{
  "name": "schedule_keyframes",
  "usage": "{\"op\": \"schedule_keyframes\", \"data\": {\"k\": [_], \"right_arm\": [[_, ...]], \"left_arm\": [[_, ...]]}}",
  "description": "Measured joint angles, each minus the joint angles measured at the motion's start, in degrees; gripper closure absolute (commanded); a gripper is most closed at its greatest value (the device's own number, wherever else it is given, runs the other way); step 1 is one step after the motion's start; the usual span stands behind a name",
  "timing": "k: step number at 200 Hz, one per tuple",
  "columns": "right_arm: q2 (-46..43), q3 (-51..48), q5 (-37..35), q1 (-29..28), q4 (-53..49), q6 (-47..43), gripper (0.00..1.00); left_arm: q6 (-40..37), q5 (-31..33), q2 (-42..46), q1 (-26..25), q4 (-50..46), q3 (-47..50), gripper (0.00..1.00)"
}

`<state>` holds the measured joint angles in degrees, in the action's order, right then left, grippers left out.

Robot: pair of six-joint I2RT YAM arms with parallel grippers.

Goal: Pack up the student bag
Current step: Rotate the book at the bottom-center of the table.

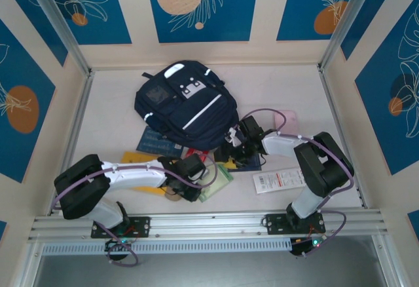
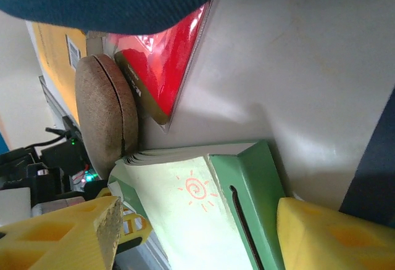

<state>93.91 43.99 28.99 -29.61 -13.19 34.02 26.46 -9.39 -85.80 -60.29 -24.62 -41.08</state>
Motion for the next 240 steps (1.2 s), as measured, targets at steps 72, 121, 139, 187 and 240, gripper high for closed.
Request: {"op": "schedule_keyframes", "data": {"k": [72, 121, 139, 187, 240], "right_arm": [[1.9, 6.5, -14.4, -8.5, -8.7, -1.3, 0.29], [-4.4, -1.5, -9.2, -5.6, -1.3, 0.0, 0.33], [-7.0, -4.0, -7.6, -5.0, -1.4, 1.4, 0.33], [-13.6, -10.6, -2.0, -1.7, -0.7, 7.3, 0.36], [-21.0, -18.8, 4.9, 0.7, 5.1, 15.7, 0.37]], "left_arm": [[0.0, 0.0, 0.2, 0.0, 0.0, 0.2, 0.91], [0.0, 0.0, 0.3, 0.0, 0.0, 0.2, 0.92], [0.0, 0.0, 0.5, 0.0, 0.0, 0.4, 0.92], [0.0, 0.0, 0.6, 0.0, -0.1, 0.5, 0.93], [0.0, 0.1, 0.7, 0.0, -0.1, 0.7, 0.93]]}}
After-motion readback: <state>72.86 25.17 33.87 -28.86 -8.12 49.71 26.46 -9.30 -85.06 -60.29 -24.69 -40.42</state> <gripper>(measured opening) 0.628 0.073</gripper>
